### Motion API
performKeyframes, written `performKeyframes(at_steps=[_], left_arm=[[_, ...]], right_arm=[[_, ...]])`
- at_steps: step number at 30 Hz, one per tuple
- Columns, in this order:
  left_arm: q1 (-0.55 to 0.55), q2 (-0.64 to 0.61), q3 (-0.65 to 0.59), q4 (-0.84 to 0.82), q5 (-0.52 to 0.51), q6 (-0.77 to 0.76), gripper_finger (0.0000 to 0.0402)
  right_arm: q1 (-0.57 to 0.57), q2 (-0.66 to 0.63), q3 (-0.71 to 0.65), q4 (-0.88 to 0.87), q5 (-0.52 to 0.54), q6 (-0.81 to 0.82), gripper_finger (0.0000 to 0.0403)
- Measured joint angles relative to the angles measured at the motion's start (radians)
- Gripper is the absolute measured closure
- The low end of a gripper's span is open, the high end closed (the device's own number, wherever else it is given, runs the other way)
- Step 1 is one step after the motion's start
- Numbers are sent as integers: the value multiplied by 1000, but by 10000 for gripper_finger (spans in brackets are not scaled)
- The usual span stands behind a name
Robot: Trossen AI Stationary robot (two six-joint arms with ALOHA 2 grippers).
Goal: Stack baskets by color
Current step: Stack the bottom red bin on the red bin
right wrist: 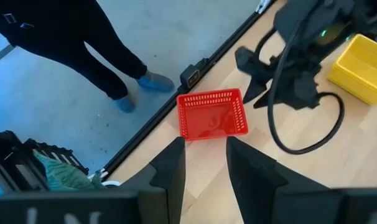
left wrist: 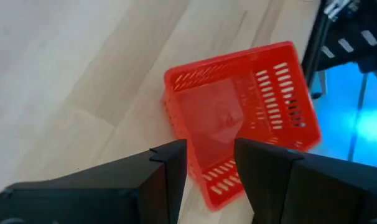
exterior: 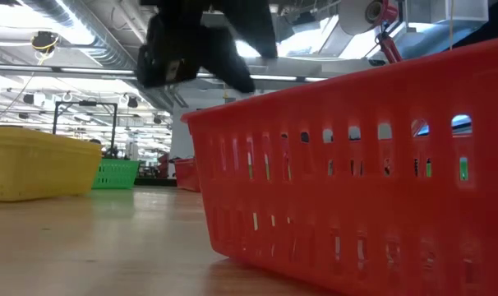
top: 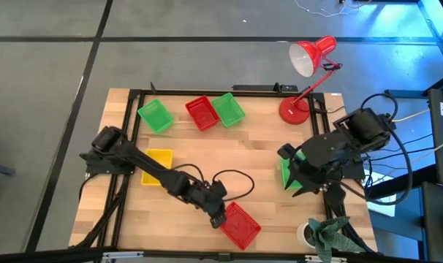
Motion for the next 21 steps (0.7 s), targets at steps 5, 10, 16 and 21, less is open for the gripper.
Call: performKeyframes(at_steps=[5,10,16,21], left_arm=[[-6,37,0,1,-29,-22,276],[-6,39,0,-5,-57,-21,276],[-6,39,0,-5,-90,-21,276],[-16,70,0,-1,-109,-21,276]], right_arm=[[20,-9,0,0,-5,0,286],[33,-14,0,0,-5,2,286],[44,-15,0,0,-5,4,286],[44,-15,0,0,-5,4,286]])
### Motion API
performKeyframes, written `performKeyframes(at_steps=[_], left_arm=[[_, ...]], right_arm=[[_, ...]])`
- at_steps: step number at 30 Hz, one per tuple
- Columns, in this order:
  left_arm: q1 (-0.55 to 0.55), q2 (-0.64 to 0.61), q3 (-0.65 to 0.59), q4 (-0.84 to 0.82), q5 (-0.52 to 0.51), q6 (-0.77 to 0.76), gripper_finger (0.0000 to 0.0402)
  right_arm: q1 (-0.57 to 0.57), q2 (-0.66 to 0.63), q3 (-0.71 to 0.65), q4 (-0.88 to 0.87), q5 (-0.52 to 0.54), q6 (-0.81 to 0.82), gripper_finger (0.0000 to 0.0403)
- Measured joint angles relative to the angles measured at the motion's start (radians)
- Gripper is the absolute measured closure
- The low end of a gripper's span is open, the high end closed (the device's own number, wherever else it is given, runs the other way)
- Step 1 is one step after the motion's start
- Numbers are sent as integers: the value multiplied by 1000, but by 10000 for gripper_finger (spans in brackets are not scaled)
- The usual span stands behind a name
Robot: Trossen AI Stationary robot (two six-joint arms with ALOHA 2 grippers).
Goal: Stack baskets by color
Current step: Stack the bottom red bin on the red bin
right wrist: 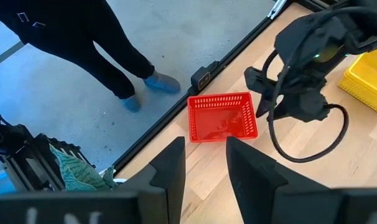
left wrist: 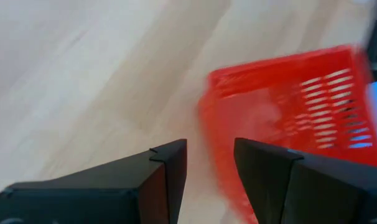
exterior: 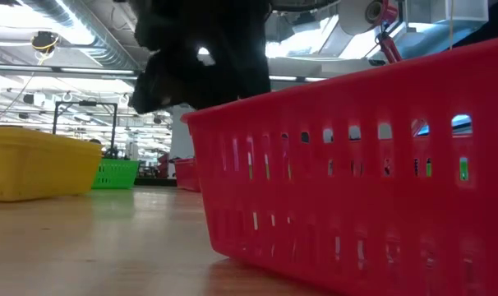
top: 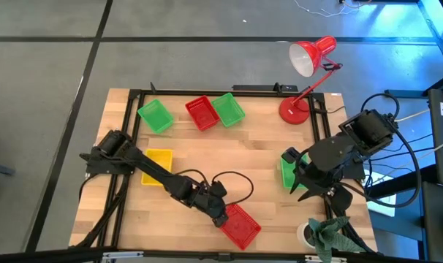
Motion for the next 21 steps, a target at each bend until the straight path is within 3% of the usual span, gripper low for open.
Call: performKeyframes(at_steps=[15,21], left_arm=[[-9,70,0,60,9,7,283],[-6,69,0,38,-4,7,356]], right_arm=[[0,0,0,1,0,-1,286],[0,0,0,0,0,-3,286]])
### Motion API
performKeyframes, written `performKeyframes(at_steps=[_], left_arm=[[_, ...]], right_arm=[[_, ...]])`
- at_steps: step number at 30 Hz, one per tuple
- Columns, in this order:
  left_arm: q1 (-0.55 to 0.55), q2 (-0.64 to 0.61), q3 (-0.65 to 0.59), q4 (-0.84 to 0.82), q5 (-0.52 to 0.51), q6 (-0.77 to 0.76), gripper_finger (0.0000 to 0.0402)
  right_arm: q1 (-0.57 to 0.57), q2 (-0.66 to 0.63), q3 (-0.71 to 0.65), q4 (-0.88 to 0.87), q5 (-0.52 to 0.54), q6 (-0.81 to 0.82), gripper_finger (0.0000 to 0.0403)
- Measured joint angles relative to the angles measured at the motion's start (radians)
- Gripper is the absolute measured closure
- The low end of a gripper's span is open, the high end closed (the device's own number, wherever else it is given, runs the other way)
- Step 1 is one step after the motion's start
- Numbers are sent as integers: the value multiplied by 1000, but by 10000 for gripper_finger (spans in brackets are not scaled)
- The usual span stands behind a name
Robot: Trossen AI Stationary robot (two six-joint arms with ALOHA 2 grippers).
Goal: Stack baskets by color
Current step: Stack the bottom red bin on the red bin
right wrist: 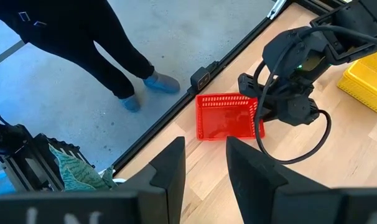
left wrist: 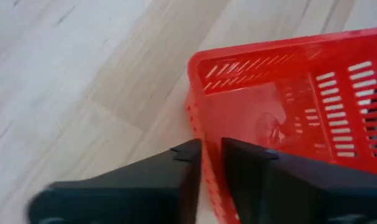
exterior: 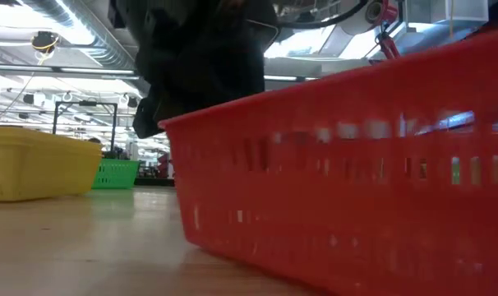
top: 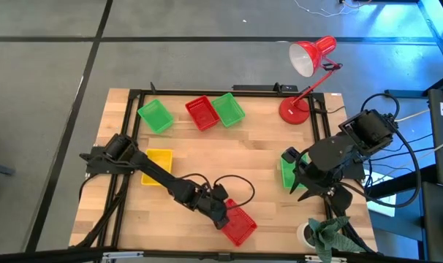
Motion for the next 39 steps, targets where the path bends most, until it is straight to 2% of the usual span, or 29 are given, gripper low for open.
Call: performKeyframes(at_steps=[3,9,16,19,24,28,35,39], left_arm=[[0,-4,0,-19,-6,2,393],[15,-105,0,-90,-9,29,399],[88,-358,1,-387,-82,105,400],[159,-472,1,-507,-116,175,400],[350,-617,1,-630,-106,395,401],[568,-664,1,-656,-33,617,401],[951,-633,1,-610,176,969,401],[1114,-576,1,-545,291,1083,401]], right_arm=[[0,0,0,0,0,-1,286],[0,0,0,0,0,-22,286],[-1,0,0,1,7,-55,286],[-2,0,0,7,86,-45,286],[-39,0,0,11,240,3,286],[-83,0,0,17,418,84,286],[-179,0,0,18,656,201,286],[-232,0,-16,34,688,209,286]])
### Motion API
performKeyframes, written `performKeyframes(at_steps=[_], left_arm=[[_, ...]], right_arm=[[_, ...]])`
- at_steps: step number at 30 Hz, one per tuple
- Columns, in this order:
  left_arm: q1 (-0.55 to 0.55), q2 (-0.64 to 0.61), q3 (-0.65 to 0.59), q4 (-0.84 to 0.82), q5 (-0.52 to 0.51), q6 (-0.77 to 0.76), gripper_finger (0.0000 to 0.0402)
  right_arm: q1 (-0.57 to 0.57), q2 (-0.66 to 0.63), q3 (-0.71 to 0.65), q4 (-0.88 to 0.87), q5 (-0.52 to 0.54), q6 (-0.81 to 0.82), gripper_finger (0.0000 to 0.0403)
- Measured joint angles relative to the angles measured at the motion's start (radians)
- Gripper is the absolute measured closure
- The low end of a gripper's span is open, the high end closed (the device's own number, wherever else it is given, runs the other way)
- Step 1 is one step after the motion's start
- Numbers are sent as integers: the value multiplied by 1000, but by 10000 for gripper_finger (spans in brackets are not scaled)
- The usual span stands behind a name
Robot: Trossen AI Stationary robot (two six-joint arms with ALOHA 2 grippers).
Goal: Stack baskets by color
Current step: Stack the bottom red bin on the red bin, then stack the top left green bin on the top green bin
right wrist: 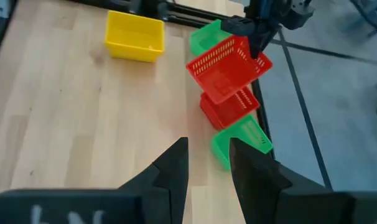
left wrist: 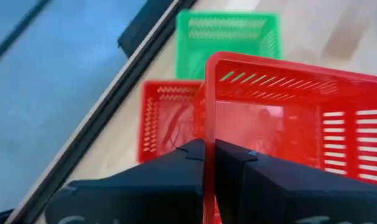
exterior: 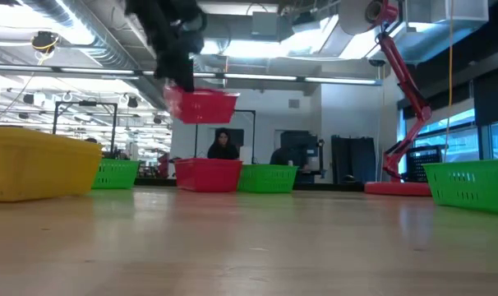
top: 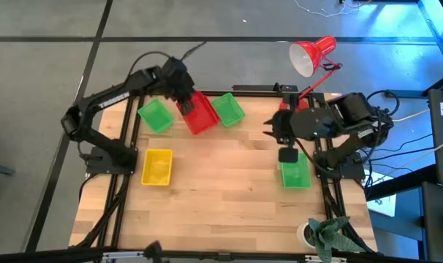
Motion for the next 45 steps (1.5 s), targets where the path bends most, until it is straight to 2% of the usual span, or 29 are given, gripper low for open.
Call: performKeyframes(at_steps=[5,11,15,20,30,35,38,45], left_arm=[[115,107,0,61,105,101,401],[170,223,-1,109,184,161,401],[186,271,-1,118,198,163,400],[187,305,-1,152,192,193,379],[182,307,-1,252,113,168,342],[172,288,-1,238,115,149,334],[156,242,0,196,145,140,333],[66,116,0,-47,177,141,339]], right_arm=[[-49,2,-21,26,0,0,286],[-83,10,-24,25,0,-1,286],[-96,10,-24,25,0,0,286],[-106,10,-24,26,0,0,286],[-105,10,-24,26,1,0,286],[-105,10,-24,27,1,6,286],[-105,10,-24,28,1,28,286],[-105,10,-24,27,0,53,286]])
